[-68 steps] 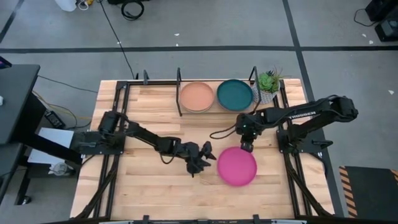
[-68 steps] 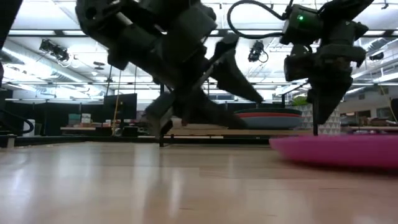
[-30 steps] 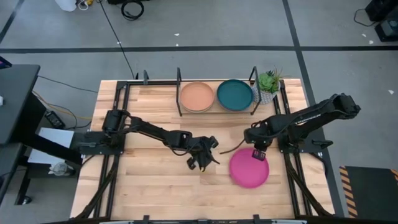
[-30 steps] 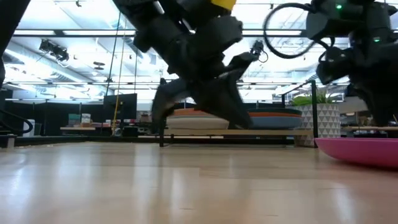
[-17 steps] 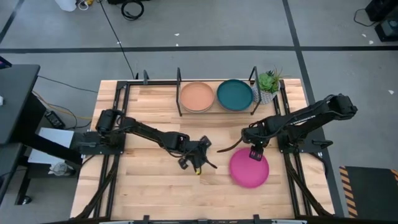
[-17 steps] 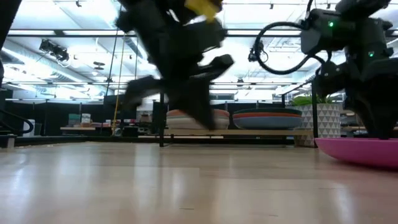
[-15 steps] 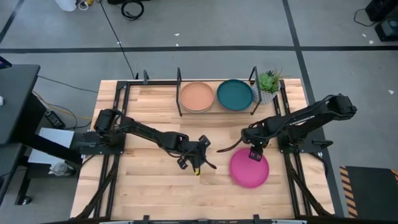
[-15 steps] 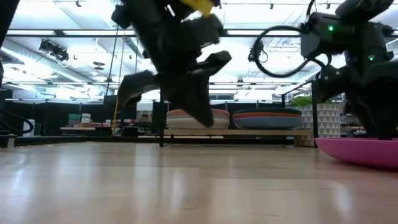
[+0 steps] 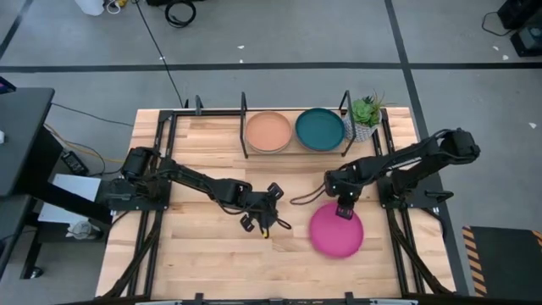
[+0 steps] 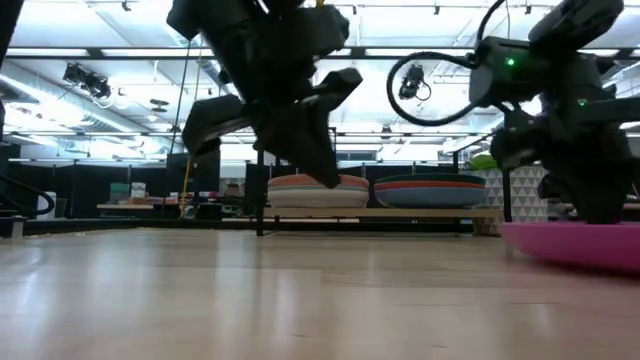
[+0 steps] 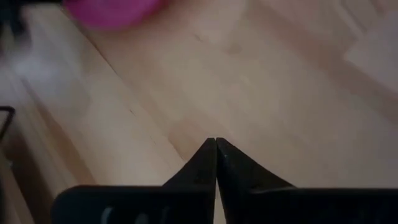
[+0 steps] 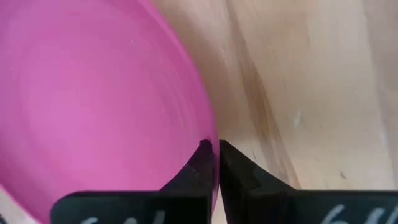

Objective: Place and stack plates onto a shelf
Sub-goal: Stack the pink plate on top of the dark blue plate on the shelf

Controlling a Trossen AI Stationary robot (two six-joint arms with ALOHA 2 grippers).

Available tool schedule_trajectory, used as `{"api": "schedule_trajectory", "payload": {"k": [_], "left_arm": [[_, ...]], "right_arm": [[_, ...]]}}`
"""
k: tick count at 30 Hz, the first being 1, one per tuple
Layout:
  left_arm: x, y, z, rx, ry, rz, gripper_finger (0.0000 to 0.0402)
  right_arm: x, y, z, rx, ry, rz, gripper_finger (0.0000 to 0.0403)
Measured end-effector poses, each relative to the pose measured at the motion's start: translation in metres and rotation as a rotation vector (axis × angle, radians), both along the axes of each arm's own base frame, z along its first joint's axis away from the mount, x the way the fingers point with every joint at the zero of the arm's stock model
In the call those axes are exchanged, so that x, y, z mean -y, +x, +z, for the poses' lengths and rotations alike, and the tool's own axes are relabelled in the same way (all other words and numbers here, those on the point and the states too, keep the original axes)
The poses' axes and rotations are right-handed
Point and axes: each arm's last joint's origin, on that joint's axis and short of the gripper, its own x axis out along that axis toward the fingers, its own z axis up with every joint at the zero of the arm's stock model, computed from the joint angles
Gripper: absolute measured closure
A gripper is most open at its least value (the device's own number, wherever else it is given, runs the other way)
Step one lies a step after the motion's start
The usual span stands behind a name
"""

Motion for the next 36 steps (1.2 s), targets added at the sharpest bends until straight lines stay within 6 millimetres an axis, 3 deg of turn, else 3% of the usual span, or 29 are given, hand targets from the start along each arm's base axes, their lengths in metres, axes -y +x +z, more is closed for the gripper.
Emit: {"api": "schedule_trajectory", "payload": {"k": [12,16,29,36], "left_arm": [[0.012,0.012,0.009,0.179,0.052,-0.124,0.0242],[0.012,0.016,0.013,0.233,0.125,-0.197,0.0212],[0.005,0.027,0.025,0.400,0.330,-0.453,0.0212],[0.003,0.028,0.027,0.418,0.372,-0.480,0.0258]], "right_arm": [[0.039,0.010,0.036,0.196,0.061,-0.047,0.0389],[0.045,0.014,0.042,0.233,0.106,-0.044,0.0389],[0.048,0.031,0.061,0.400,0.160,0.003,0.0388],[0.048,0.036,0.064,0.465,0.184,0.003,0.0372]]}}
